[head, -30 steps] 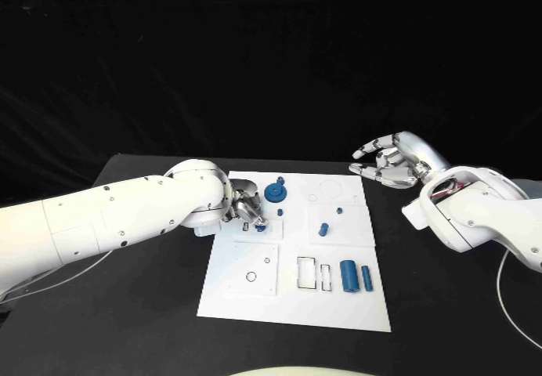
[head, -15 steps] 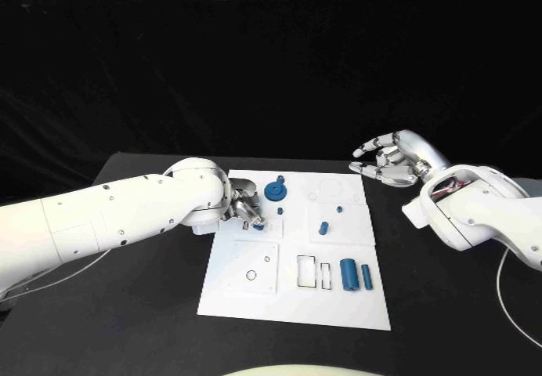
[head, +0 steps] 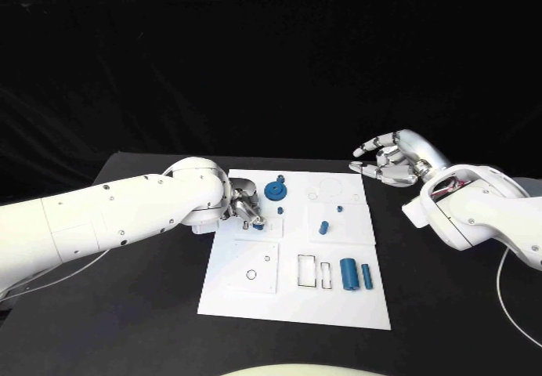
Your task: Assemble the parts on the task board
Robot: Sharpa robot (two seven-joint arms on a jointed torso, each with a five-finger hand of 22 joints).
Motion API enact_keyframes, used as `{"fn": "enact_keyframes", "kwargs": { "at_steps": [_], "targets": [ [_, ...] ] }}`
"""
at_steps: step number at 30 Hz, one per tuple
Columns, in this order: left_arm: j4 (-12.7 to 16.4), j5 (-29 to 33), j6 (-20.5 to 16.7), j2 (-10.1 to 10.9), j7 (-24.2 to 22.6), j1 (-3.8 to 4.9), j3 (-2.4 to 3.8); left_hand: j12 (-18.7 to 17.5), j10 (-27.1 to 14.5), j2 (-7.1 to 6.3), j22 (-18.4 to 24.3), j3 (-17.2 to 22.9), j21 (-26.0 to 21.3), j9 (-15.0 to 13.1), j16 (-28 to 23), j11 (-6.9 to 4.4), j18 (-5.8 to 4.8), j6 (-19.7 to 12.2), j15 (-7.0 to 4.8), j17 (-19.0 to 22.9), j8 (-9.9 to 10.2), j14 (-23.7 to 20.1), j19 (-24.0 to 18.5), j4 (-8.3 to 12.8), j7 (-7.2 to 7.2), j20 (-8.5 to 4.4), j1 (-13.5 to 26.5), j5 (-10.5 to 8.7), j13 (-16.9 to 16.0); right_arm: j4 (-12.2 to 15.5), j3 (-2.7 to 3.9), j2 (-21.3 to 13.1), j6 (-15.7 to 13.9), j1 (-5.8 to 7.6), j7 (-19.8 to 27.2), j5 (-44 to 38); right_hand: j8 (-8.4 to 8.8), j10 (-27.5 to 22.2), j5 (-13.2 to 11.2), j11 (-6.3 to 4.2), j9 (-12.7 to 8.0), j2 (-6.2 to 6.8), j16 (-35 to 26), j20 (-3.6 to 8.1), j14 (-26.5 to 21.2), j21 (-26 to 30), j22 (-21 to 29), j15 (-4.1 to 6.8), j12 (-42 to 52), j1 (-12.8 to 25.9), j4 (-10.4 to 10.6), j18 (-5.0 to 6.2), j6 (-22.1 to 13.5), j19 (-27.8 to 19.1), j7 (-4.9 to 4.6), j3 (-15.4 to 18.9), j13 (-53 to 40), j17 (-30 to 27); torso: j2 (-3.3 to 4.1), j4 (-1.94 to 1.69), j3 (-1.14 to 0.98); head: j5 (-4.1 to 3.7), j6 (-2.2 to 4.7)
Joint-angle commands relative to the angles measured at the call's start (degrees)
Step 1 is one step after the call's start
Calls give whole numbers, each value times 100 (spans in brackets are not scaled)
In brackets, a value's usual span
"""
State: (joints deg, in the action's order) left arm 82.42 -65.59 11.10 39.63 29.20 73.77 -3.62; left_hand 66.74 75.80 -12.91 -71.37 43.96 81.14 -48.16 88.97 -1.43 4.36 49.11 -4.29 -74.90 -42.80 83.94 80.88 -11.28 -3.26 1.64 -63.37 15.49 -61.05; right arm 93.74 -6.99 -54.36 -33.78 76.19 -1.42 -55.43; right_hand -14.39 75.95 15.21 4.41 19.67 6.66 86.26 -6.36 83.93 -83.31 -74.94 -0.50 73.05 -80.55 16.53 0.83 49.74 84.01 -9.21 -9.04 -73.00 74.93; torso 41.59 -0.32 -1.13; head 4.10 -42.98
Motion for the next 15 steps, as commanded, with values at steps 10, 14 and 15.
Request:
{"fn": "enact_keyframes", "kwargs": {
  "at_steps": [10, 14, 15],
  "targets": [
    [21, -73, 228, -29, 39, -2, 0, -12, 51, 62, -14, 979, 42, -72, 63, -28, -50, 79, -62, -1451, -86, 588, 16, 966, 79, -23, 101, 46, 69, 20, 0, -7, 35, -4, 14, -96, -18, -9, 36, -15, -8, 20, -28, 25, 380, 14, -1119, 47, -16, 30, -2, 92, 3, 210, 5, -34, 3, 522, -1, 6, -3, -7, -15],
    [6, -74, 278, -53, 53, -1, -1, 44, 97, 69, -29, 947, 47, -111, 69, -49, -53, 124, -78, -1460, -125, 591, 25, 926, 109, -32, 183, 33, 6, 26, 0, -12, 34, -4, 13, -98, -22, -9, 37, -15, -9, 22, -29, 26, 380, 15, -1119, 47, -17, 33, -4, 92, 3, 211, 6, -39, 4, 523, -3, 2, -6, -16, -11],
    [0, -74, 285, -60, 54, -1, -1, 48, 102, 72, -31, 937, 47, -119, 70, -54, -53, 130, -82, -1460, -130, 591, 26, 913, 115, -35, 204, 27, 4, 27, 0, -13, 33, -4, 13, -98, -22, -9, 37, -15, -9, 22, -29, 26, 380, 15, -1119, 47, -17, 33, -4, 92, 3, 211, 6, -39, 4, 523, -2, 2, -7, -19, -9]
  ]
}}
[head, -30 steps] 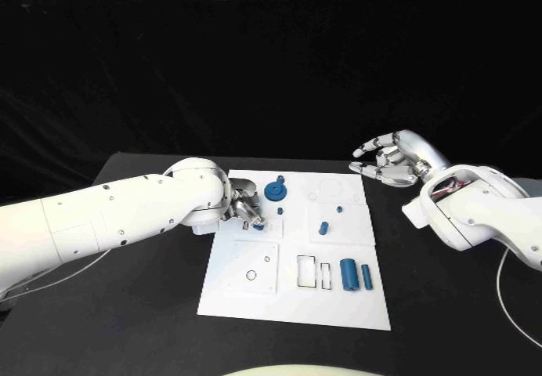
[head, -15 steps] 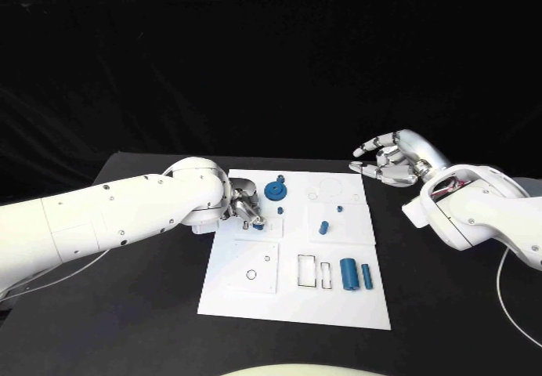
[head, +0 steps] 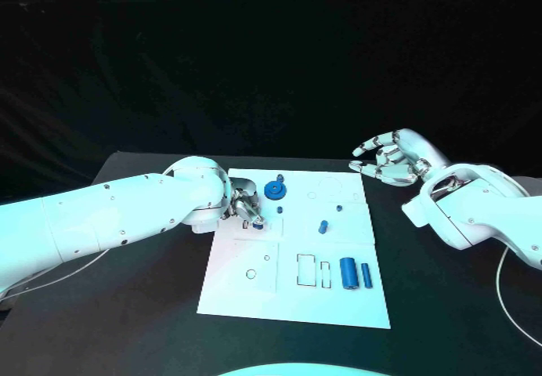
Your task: Assemble the parts on the task board
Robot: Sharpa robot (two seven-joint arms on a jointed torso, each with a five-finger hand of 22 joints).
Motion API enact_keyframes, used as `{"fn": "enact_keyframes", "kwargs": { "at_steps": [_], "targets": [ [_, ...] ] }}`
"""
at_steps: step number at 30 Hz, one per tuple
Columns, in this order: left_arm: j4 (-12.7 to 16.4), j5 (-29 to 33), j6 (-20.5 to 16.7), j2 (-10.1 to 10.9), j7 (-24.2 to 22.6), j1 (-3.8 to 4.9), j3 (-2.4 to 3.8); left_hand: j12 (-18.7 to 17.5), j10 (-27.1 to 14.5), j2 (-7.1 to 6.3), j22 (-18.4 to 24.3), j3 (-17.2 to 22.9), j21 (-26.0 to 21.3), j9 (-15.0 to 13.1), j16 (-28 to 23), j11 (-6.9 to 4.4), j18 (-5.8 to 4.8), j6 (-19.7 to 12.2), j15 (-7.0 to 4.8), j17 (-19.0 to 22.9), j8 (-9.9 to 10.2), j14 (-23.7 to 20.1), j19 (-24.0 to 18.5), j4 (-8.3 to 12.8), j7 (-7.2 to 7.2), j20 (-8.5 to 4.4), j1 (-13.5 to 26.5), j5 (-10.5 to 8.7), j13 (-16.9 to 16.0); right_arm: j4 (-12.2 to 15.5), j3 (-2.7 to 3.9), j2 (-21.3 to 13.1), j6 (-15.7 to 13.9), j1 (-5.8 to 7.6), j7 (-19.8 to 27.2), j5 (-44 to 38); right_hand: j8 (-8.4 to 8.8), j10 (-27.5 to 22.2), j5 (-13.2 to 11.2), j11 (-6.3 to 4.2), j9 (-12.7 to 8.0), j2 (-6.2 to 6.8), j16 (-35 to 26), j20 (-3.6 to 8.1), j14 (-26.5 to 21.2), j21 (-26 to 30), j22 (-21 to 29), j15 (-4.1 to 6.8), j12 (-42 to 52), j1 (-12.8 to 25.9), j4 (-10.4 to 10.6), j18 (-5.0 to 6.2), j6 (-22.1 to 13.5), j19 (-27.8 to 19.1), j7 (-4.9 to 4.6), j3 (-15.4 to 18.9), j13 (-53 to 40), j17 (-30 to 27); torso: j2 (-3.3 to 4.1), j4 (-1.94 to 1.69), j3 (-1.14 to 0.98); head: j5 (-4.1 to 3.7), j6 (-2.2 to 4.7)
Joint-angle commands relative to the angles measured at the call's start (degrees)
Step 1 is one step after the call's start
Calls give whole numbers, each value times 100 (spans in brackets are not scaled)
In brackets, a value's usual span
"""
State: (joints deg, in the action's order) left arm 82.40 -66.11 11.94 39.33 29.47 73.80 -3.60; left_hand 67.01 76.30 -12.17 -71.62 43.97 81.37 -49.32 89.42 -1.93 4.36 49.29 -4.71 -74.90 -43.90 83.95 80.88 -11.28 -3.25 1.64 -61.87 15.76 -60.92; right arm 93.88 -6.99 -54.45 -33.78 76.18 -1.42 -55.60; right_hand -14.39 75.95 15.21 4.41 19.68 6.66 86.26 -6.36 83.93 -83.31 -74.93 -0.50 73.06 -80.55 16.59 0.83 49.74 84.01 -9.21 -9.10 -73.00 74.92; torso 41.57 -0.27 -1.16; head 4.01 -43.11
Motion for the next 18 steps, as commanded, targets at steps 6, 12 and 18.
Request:
{"fn": "enact_keyframes", "kwargs": {
  "at_steps": [6, 12, 18],
  "targets": [
    [-59, -23, 219, -88, 33, -4, -4, 39, 78, 23, -14, 842, 25, -36, 29, -25, -54, 139, -58, -1467, -38, 593, 32, 841, 143, -50, 157, -36, -19, 21, 0, -7, 30, -3, 13, -83, -22, -9, 37, -16, -9, 22, -29, 26, 380, 15, -1120, 47, -17, 33, -9, 92, 3, 211, 6, -34, 4, 524, 7, 4, -2, -19, 9],
    [-103, -23, 226, -128, 35, -4, -8, 62, 99, 54, -34, 740, 32, -59, 37, -41, -59, 167, -73, -1478, -46, 596, 45, 767, 164, -64, 240, -59, -39, 27, 0, -11, 27, -3, 15, -85, -22, -9, 37, -16, -9, 22, -29, 26, 380, 15, -1120, 47, -17, 33, -9, 92, 3, 211, 6, -34, 4, 524, 6, 1, -1, -25, 6],
    [-121, -20, 244, -139, 32, -5, -10, 96, 122, 64, -59, 529, 38, -78, 53, -66, -65, 227, -92, -1501, -38, 603, 63, 629, 197, -81, 398, -79, -70, 35, 0, -16, 21, -3, 22, -86, -27, -17, 37, -16, -10, 25, -31, 27, 379, 23, -1116, 48, -27, 41, -9, 94, 3, 207, 7, -39, 14, 519, 5, -5, -1, -37, -11]
  ]
}}
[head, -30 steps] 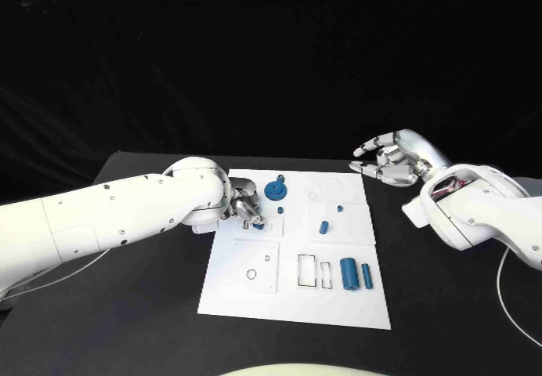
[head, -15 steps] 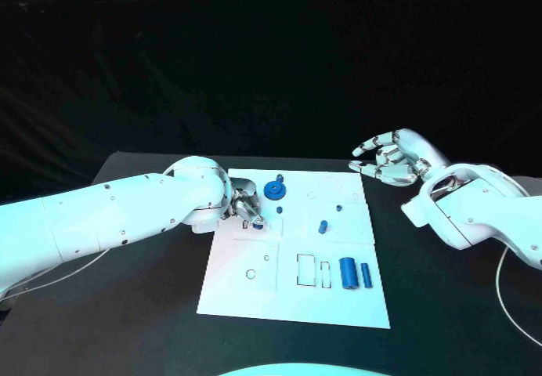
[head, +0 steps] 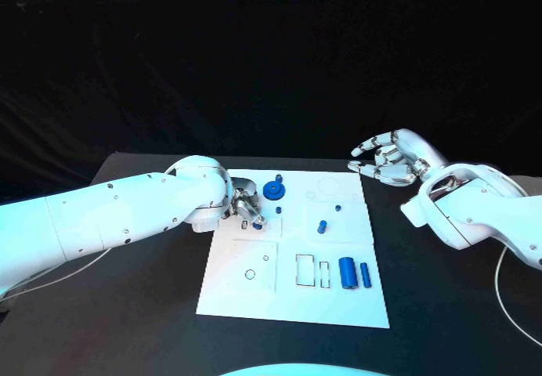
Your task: Assemble the parts on the task board
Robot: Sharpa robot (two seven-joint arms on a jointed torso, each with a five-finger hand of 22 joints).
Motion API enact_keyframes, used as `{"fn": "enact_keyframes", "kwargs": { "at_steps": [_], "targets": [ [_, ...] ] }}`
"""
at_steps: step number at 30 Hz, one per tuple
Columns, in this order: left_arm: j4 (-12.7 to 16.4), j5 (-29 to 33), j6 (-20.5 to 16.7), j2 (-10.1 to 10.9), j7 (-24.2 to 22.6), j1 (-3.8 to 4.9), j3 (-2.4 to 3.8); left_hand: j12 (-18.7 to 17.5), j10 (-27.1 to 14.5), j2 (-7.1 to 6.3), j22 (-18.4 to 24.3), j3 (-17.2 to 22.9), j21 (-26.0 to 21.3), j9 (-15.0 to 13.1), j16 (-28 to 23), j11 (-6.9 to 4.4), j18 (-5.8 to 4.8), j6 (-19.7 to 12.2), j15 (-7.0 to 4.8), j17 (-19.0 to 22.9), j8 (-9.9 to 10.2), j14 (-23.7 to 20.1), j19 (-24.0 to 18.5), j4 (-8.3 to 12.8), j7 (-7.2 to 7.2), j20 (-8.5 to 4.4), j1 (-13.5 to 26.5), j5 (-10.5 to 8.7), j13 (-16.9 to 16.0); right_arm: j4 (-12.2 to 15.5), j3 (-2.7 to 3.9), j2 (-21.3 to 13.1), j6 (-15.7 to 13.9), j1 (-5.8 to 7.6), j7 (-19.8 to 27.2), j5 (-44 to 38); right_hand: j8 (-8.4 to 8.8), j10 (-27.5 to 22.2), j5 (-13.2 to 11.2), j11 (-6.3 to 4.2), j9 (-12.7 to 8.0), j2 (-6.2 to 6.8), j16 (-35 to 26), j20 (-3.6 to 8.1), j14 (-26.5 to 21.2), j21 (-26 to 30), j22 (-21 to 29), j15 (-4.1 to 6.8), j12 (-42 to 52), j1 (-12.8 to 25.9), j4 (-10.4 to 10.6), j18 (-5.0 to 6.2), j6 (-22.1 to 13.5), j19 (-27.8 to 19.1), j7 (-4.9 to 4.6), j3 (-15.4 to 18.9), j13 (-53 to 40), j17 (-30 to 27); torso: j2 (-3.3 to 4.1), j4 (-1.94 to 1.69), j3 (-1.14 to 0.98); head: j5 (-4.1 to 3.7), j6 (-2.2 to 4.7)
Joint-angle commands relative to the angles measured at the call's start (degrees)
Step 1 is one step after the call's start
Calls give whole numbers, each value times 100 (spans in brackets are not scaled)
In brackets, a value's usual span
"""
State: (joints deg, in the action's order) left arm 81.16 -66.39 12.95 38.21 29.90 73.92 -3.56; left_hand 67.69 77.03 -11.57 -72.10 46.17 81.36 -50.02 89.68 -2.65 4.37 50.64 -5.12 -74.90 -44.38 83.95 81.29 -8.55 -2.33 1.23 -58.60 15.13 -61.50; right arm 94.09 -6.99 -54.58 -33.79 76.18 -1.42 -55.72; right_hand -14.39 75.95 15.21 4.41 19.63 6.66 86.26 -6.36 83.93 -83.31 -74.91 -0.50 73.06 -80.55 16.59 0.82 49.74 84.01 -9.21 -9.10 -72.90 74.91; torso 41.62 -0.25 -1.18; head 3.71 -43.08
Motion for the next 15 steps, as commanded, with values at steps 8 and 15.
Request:
{"fn": "enact_keyframes", "kwargs": {
  "at_steps": [8, 15],
  "targets": [
    [-9, 11, 161, -24, -18, -17, -14, 71, 71, -10, -24, -169, 36, -12, 32, -12, -69, 205, -67, -1510, 49, 605, 36, 18, 128, -58, 400, -54, -52, 21, 0, -10, 15, -3, 36, -73, -31, -20, 28, -15, -6, 31, -34, 27, 378, 29, -1114, 48, -32, 64, -2, 96, 1, 204, 6, -36, 10, 515, -3, -8, 5, -15, -18],
    [-20, 11, 161, -20, -21, -17, -14, 99, 82, -13, -33, -401, 35, -19, 32, -17, -71, 243, -73, -1510, 69, 605, 44, -117, 135, -64, 478, -57, -80, 25, 0, -19, 13, -3, 43, -73, -41, -21, -8, -14, -9, 45, -38, 28, 378, 39, -1110, 48, -34, 118, 3, 97, -6, 201, 7, -27, 13, 510, -4, -9, 7, -15, -25]
  ]
}}
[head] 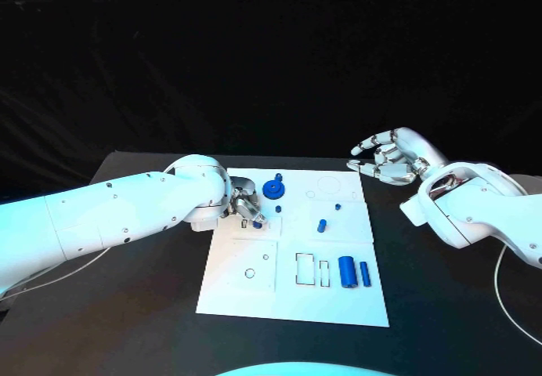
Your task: Assemble the parts on the task board
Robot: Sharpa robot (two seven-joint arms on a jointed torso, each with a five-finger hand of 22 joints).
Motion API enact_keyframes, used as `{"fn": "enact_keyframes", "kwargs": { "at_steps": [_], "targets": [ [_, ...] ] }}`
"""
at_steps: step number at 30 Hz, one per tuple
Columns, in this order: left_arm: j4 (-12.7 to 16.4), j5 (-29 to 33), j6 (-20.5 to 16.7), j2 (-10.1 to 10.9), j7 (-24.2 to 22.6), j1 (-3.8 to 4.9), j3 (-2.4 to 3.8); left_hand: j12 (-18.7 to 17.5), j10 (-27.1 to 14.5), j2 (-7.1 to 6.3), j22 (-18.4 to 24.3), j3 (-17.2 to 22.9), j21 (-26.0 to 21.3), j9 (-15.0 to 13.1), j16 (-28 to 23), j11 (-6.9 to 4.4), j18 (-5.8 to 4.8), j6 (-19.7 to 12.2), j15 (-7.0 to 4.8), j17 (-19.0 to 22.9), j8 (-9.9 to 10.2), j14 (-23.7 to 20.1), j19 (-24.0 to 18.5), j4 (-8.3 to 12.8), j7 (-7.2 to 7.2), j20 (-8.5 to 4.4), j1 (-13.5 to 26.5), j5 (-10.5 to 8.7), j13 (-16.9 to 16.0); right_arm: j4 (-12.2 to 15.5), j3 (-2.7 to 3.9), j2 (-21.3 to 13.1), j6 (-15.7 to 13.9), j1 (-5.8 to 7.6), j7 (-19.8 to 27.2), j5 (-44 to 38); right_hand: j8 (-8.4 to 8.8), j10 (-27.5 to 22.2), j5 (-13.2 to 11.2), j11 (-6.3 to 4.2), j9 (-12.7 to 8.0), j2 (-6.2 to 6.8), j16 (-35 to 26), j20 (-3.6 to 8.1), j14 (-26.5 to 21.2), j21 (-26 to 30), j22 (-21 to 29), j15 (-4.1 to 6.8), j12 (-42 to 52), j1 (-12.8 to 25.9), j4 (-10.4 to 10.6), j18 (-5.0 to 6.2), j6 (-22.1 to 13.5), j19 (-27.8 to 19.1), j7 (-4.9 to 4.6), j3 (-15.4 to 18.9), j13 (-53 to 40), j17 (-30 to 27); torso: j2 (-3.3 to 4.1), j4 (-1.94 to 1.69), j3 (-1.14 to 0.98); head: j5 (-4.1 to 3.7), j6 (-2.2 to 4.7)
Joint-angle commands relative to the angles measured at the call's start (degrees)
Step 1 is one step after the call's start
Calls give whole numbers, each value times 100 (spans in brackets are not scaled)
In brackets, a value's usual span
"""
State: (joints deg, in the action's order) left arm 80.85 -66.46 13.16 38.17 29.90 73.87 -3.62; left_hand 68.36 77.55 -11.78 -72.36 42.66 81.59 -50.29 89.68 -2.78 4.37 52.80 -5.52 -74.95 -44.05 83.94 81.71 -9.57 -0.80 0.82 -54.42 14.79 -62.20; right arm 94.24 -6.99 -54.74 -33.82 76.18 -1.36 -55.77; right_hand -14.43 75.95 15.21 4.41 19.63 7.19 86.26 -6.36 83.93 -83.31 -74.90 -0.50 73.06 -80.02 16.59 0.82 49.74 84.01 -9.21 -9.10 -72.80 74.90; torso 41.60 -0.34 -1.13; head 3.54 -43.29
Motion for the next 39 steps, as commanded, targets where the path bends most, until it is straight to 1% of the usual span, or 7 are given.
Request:
{"fn": "enact_keyframes", "kwargs": {
  "at_steps": [1, 16, 21, 25, 29, 35, 39],
  "targets": [
    [11, 17, 139, -15, -21, -12, -8, 30, 29, 10, -3, -61, 10, 6, 32, -4, -70, 29, -33, -1505, 37, 606, 0, -23, -18, -23, 63, -22, -8, 10, 0, -5, 16, -3, 37, -68, -37, -21, -8, -14, -10, -8, -38, 28, 377, 39, -1111, 48, -34, 65, 3, 97, -6, 201, 7, -27, 3, 511, -2, -1, 2, 2, -6],
    [-14, 17, 106, -4, -25, -12, -8, 53, 42, 28, -17, -440, 10, -17, 32, -8, -73, 82, -38, -1505, 51, 606, 13, -260, -13, -29, 154, -33, -23, 8, 0, -14, 14, -4, 36, -68, -64, -25, -99, -16, -15, 9, -46, 29, 377, 59, -1103, 49, -40, 205, 8, 101, -19, 195, 12, 10, 14, 504, -1, -1, -1, -3, -12],
    [-2, 17, 62, 10, -30, -13, -4, 65, 48, 24, -21, -767, 6, -32, 32, -6, -74, 108, -36, -1505, 66, 606, 17, -471, -15, -29, 232, -36, -33, 5, 0, -16, 13, -4, 37, -68, -81, -25, -119, -18, -16, 12, -52, 31, 375, 65, -1101, 51, -40, 286, 10, 102, -26, 195, 16, 40, 17, 494, -1, 1, 2, -3, -7],
    [45, 33, -25, 48, -36, -16, 19, 64, 46, 13, -21, -1035, 2, -43, 32, -6, -73, 115, -37, -1505, 84, 606, 20, -641, -15, -30, 262, -36, -30, 0, 0, -18, 12, -5, 38, -68, -84, -28, -115, -18, -17, 12, -53, 31, 375, 72, -1098, 52, -44, 303, 10, 104, -27, 191, 17, 47, 22, 494, -2, 4, 1, -3, 4],
    [106, 65, -136, 104, -36, -18, 36, -8, -4, -8, -10, -1175, -7, -49, 27, -1, -71, 86, -36, -1496, 103, 603, 15, -694, -22, -31, 262, -26, 64, -9, 0, -19, 2, -5, 39, -66, -88, -43, -105, -19, -17, 13, -65, 32, 369, 95, -1086, 52, -62, 327, 10, 109, -31, 180, 18, 57, 40, 467, -2, 1, 1, -7, 6],
    [197, 92, -230, 193, -36, -18, 105, -31, -26, -6, -5, -1274, -12, -55, 16, 4, -69, 66, -33, -1479, 114, 598, 13, -712, -27, -31, 298, -23, 94, -27, 0, -16, -7, -7, 43, -50, -90, -64, -100, -19, -18, 15, -75, 32, 364, 127, -1068, 52, -87, 336, 9, 117, -35, 162, 17, 62, 65, 445, -9, 2, 0, -8, 12],
    [282, 99, -264, 282, -38, -13, 205, -64, -49, -4, -5, -1293, -12, -57, 1, 5, -69, 56, -32, -1456, 119, 591, 13, -703, -28, -30, 288, -16, 136, -38, 0, -17, -12, -8, 46, -37, -90, -64, -100, -19, -18, 15, -75, 32, 364, 127, -1068, 52, -87, 336, 9, 117, -35, 162, 17, 62, 65, 445, -7, -4, 3, -17, 31]
  ]
}}
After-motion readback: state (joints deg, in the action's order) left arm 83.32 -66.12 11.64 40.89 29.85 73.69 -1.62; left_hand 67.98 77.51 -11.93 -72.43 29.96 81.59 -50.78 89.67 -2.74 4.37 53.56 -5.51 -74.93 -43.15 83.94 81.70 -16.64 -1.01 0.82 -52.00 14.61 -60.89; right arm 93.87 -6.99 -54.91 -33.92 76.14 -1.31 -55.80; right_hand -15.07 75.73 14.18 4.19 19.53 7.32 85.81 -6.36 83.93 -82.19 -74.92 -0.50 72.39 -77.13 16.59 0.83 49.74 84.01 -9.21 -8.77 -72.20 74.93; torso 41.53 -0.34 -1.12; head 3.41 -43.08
